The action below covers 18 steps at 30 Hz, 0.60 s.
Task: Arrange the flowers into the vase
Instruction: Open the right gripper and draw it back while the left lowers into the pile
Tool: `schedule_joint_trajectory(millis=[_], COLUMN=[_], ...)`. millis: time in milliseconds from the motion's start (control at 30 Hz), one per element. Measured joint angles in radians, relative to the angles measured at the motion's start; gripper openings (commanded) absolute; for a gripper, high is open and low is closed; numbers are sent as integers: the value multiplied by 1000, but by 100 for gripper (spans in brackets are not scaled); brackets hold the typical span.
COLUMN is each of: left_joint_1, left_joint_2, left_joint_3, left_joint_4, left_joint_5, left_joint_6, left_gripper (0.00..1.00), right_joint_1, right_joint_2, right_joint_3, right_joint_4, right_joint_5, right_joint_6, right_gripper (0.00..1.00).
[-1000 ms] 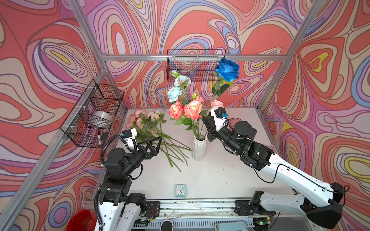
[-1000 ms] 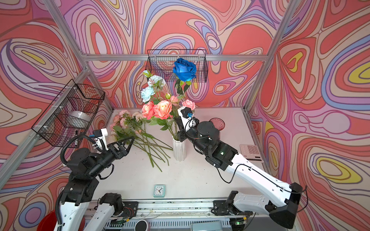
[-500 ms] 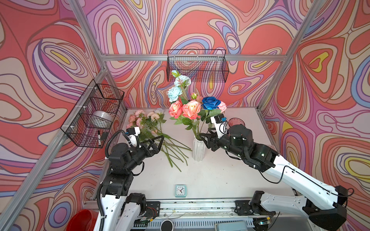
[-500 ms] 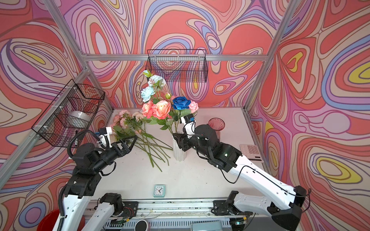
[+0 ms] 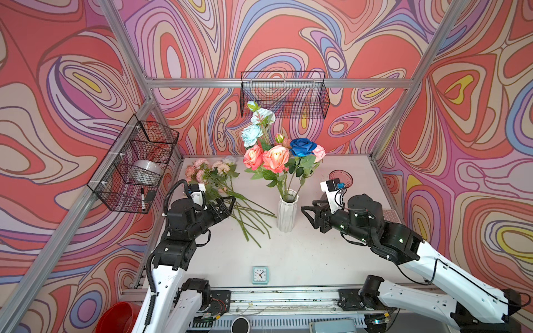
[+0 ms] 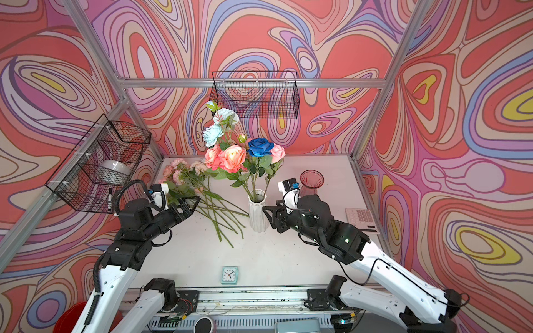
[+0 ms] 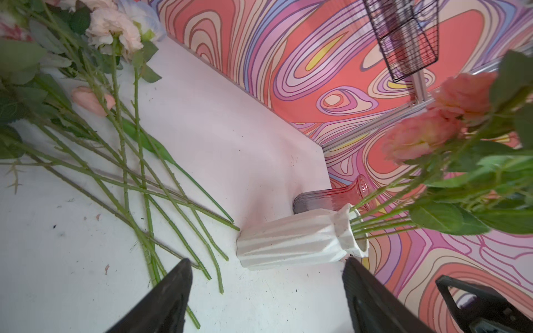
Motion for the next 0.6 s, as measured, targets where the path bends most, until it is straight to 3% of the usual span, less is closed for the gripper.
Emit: schedule_joint_trajectory(millis=[100, 267, 600], left_joint_1=[0, 0, -2], left_joint_2=[71, 266, 698], left_joint_3=[-47, -121, -10], left_joint_4=[26, 132, 332], left_joint_5=[-23, -70, -198], left_joint_6=[-21, -66, -94], left_gripper=[61, 44, 37], right_joint_1=[0, 0, 0], right_joint_2=[-25, -39, -40], right_joint_3=[-40, -80, -107], right_joint_4=[-8, -6, 17], right_joint_5=[1, 0, 1], right_joint_6=[21, 46, 65], right_gripper=[40, 35, 29])
